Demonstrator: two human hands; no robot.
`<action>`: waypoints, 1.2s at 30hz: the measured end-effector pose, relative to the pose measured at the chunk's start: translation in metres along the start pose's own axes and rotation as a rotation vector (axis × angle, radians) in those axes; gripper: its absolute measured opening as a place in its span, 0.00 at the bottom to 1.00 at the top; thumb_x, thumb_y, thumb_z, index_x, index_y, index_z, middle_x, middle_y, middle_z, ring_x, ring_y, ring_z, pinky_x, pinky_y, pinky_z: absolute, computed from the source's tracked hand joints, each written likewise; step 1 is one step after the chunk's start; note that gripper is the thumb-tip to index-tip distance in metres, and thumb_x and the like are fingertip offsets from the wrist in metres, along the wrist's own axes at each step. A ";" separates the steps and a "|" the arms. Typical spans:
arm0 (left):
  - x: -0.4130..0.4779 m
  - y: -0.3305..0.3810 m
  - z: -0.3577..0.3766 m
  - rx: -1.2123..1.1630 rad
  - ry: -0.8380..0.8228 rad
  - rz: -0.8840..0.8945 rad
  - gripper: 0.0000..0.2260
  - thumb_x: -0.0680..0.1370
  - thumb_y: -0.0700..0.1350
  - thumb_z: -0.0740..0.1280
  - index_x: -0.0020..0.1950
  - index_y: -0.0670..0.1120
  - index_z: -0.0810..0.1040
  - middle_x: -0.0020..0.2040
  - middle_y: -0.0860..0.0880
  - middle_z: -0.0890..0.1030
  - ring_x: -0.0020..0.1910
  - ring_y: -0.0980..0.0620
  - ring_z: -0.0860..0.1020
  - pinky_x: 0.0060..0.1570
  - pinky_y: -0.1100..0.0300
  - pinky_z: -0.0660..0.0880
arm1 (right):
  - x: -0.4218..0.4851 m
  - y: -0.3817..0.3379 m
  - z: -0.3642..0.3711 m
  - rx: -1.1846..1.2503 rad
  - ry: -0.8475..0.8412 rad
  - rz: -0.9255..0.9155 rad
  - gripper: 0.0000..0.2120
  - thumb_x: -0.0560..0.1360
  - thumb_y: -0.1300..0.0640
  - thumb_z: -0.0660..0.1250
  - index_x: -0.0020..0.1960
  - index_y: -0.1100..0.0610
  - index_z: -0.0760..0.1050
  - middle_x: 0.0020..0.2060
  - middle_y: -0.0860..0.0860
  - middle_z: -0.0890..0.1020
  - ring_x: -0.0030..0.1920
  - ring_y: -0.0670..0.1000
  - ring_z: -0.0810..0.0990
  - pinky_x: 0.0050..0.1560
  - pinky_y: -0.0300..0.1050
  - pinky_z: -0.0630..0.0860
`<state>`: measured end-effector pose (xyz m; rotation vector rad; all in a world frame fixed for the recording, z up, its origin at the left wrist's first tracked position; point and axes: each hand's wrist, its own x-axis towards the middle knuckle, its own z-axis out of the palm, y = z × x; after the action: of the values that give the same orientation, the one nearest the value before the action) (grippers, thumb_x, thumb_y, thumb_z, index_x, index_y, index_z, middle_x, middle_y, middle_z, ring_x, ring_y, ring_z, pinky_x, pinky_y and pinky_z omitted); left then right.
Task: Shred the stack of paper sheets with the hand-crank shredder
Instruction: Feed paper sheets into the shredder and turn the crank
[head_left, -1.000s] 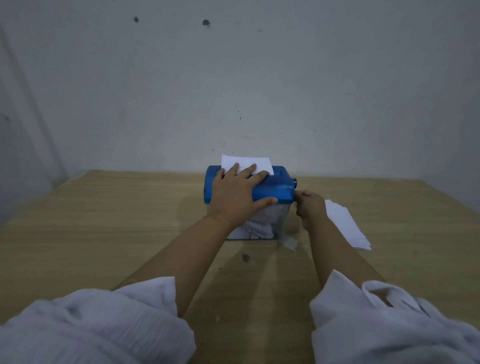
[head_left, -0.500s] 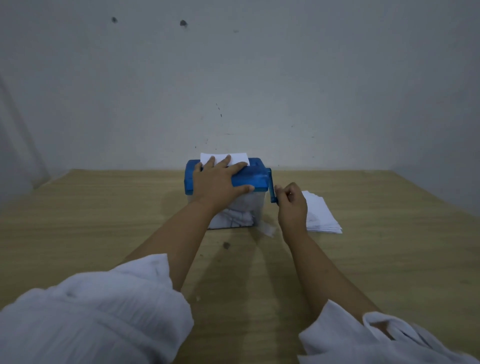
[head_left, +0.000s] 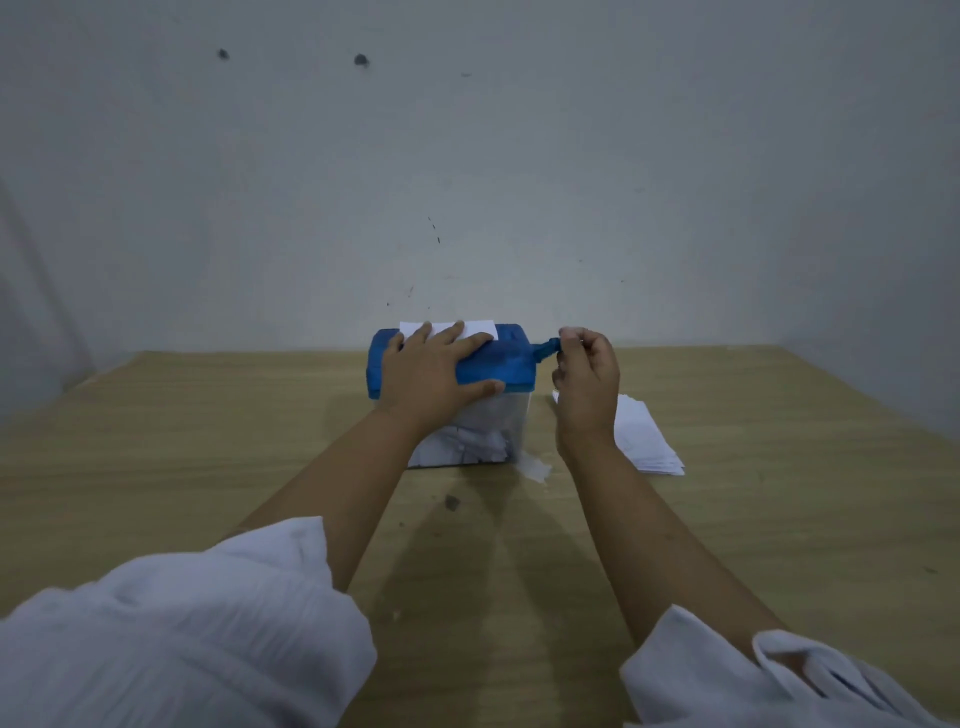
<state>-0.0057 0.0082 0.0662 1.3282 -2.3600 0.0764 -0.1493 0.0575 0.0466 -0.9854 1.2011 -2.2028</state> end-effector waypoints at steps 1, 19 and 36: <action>0.000 0.000 0.001 0.004 -0.002 0.011 0.28 0.74 0.67 0.59 0.73 0.62 0.61 0.76 0.54 0.60 0.75 0.47 0.56 0.72 0.47 0.49 | 0.004 -0.001 0.000 -0.005 0.003 0.001 0.04 0.79 0.59 0.62 0.46 0.56 0.73 0.37 0.47 0.74 0.34 0.42 0.69 0.36 0.36 0.67; -0.001 -0.003 0.005 0.020 0.035 0.057 0.28 0.74 0.68 0.57 0.73 0.61 0.60 0.76 0.55 0.60 0.76 0.48 0.54 0.73 0.49 0.48 | 0.082 0.024 0.020 -0.500 -0.070 0.250 0.18 0.75 0.51 0.68 0.52 0.67 0.80 0.36 0.56 0.78 0.37 0.54 0.75 0.47 0.47 0.73; 0.000 0.002 0.001 0.027 0.001 -0.005 0.28 0.75 0.67 0.57 0.74 0.62 0.59 0.76 0.55 0.59 0.75 0.48 0.55 0.72 0.48 0.50 | -0.006 0.064 -0.017 -0.567 0.078 0.076 0.17 0.78 0.56 0.63 0.37 0.68 0.73 0.30 0.57 0.74 0.32 0.48 0.69 0.30 0.33 0.62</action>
<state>-0.0079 0.0095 0.0652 1.3463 -2.3624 0.1074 -0.1558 0.0373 -0.0167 -1.0383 1.9260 -1.8879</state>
